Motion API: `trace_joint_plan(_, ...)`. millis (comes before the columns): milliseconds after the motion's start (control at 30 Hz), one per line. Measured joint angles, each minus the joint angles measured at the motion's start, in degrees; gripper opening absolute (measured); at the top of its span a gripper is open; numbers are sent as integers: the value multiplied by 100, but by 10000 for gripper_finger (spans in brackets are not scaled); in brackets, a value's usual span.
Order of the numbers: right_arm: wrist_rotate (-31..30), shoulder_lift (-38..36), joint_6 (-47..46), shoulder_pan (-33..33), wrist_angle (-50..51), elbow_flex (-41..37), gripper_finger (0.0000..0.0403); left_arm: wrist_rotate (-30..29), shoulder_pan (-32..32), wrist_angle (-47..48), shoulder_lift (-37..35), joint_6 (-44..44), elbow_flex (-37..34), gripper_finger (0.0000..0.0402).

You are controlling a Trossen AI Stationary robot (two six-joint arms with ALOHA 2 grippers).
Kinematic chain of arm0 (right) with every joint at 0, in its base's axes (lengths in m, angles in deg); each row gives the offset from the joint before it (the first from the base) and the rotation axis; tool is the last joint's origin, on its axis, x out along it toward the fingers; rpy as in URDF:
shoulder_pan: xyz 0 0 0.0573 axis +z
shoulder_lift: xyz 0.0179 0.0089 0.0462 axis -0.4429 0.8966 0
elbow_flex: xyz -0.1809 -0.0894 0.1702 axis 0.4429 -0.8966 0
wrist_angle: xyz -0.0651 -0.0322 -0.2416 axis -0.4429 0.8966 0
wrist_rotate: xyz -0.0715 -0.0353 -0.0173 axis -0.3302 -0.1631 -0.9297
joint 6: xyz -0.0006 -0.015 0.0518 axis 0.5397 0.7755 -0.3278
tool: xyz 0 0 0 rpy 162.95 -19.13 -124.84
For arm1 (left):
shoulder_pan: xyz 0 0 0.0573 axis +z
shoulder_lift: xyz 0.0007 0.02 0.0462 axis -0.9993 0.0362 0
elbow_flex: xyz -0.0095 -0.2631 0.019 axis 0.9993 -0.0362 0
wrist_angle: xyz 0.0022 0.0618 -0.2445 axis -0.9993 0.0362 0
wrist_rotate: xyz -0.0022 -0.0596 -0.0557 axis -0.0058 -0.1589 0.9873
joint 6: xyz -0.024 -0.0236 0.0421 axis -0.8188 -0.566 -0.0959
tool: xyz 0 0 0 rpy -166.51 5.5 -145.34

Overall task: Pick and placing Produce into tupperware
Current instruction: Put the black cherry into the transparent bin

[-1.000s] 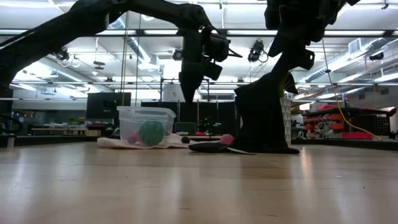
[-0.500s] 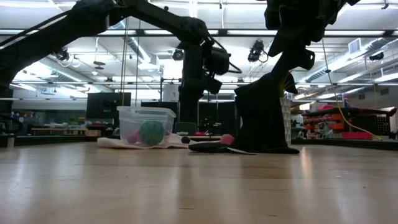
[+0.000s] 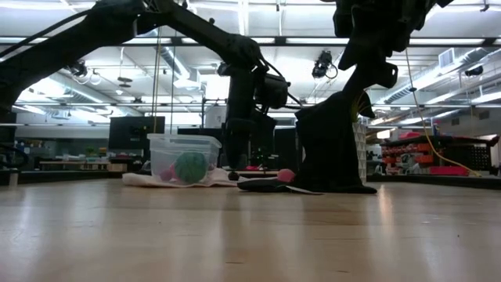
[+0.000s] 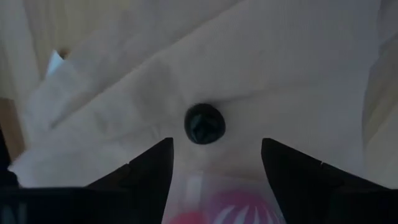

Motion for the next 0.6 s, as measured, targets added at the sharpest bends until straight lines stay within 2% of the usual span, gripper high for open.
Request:
trace_joint_plan(200,76,0,-53,1,0,0,258,29,7,-194,-1,6,7,267)
trace_joint_plan(600,281,0,-244,1,0,0,258,374,192,-338,-1,5,-46,261)
